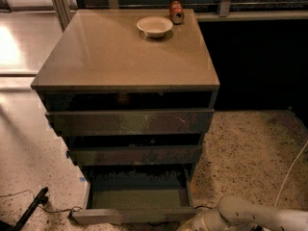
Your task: Close bottom drawer
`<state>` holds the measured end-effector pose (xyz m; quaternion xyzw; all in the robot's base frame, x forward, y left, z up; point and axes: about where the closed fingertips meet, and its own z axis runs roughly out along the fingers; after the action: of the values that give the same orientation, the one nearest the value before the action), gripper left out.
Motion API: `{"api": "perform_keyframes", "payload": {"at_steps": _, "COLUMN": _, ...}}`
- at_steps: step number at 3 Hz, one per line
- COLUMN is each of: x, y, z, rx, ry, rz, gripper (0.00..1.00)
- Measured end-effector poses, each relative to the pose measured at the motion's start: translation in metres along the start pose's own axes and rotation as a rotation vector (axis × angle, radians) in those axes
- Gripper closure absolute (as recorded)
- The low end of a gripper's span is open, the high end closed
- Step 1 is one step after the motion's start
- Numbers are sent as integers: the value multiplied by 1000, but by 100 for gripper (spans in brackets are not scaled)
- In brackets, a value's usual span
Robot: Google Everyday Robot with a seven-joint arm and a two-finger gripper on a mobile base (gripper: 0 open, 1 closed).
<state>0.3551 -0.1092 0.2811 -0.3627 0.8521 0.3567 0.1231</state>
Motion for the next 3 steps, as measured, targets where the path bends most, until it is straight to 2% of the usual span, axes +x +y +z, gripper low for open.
{"api": "perform_keyframes", "payload": {"at_steps": 1, "x": 0, "y": -14, "z": 17, "rx": 4, "ry": -3, "rz": 2, "gripper": 100}}
{"api": "perform_keyframes", "payload": {"at_steps": 2, "x": 7, "y": -44, "z": 74, "rx": 5, "ry": 8, "rz": 28, "gripper": 100}}
{"api": "perform_keyframes", "payload": {"at_steps": 3, "x": 7, "y": -43, "z": 76, "rx": 2, "ry": 9, "rz": 29, "gripper": 100}}
